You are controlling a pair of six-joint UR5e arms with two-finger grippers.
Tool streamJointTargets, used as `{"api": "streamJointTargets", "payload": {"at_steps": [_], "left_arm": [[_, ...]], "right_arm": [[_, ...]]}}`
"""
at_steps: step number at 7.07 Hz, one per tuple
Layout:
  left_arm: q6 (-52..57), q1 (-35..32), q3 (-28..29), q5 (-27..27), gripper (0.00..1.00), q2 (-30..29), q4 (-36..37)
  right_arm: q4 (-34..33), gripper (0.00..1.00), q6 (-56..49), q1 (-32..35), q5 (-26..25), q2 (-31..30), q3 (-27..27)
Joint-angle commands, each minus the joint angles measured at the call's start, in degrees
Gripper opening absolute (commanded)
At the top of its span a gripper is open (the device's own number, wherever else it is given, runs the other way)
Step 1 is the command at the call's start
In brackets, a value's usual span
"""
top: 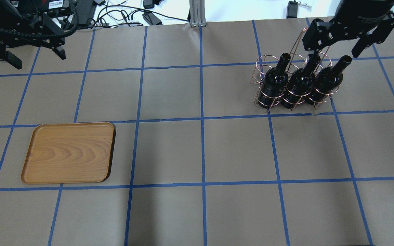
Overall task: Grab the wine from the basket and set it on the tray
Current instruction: 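Move the right gripper over the copper wine rack toward the bottles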
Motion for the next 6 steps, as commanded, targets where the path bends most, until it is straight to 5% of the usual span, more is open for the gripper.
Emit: {"api": "streamJointTargets", "payload": {"at_steps": [1,6], "left_arm": [[0.0,0.0,0.0,0.0,1.0,-0.1,0.0],[0.0,0.0,0.0,0.0,1.0,-0.1,-0.1]], "right_arm": [[-0.2,1.0,-0.3,0.4,5.9,0.5,1.0],[-7.8,1.0,-5.3,-4.2,6.0,3.1,1.7]]}}
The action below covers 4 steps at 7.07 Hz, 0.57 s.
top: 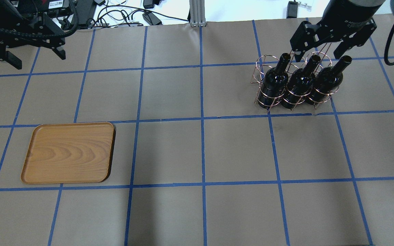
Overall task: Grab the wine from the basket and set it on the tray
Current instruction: 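Move the right gripper over the copper wine rack toward the bottles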
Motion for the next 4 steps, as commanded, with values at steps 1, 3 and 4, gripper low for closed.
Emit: {"api": "streamJointTargets", "payload": {"at_steps": [1,3,4], "left_arm": [[0.0,0.0,0.0,0.0,1.0,0.0,0.0],[0.0,0.0,0.0,0.0,1.0,0.0,0.0],[0.0,0.0,0.0,0.0,1.0,0.0,0.0]], "right_arm": [[-6.8,1.0,-2.3,-3.7,-0.6,5.5,0.2],[-8.3,1.0,-2.5,-4.4,0.2,9.0,0.3],[-14.1,1.0,-1.7,-4.0,-0.5,12.5,0.2]]}}
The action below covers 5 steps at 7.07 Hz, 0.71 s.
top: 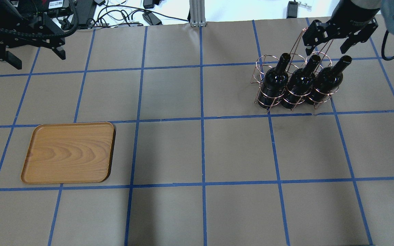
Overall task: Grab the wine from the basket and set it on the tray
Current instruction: 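Move the right gripper over the copper wine rack toward the bottles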
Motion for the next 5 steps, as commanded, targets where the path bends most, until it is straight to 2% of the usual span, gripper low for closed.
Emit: {"api": "streamJointTargets", "payload": {"at_steps": [1,4,5], "left_arm": [[0.0,0.0,0.0,0.0,1.0,0.1,0.0],[0.1,0.0,0.0,0.0,1.0,0.0,0.0],[0.3,0.0,-0.1,0.0,1.0,0.2,-0.2]], "right_arm": [[-4.9,1.0,0.6,0.5,-0.5,3.6,0.0],[-1.3,0.96,0.6,2.2,-1.2,3.8,0.1],[-0.1,0.92,0.8,2.3,-1.2,3.7,0.1]]}}
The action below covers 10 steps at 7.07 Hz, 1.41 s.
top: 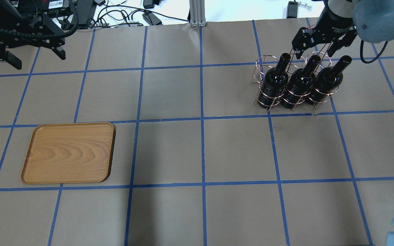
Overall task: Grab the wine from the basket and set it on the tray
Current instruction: 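Lower the right gripper and grasp the middle dark wine bottle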
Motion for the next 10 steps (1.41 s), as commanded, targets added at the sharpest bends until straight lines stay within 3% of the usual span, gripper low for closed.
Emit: {"api": "streamJointTargets", "payload": {"at_steps": [1,4,6,7,10], "left_arm": [[0.2,0.0,-0.1,0.0,1.0,0.1,0.0],[0.2,0.0,-0.2,0.0,1.0,0.0,0.0],[0.2,0.0,-0.2,0.0,1.0,0.0,0.0],[0.2,0.0,-0.2,0.0,1.0,0.0,0.0],[0.2,0.0,-0.2,0.0,1.0,0.1,0.0]], "right_arm": [[2.2,0.87,0.2,0.3,-0.1,0.1,0.1],[3.7,0.59,-0.1,0.1,-0.3,0.1,0.1],[4.6,0.47,-0.9,0.0,-1.6,0.1,-0.1],[4.8,0.32,-1.0,0.0,-1.3,0.2,-0.1],[4.7,0.25,-0.6,0.0,-0.4,0.3,-0.8]]}}
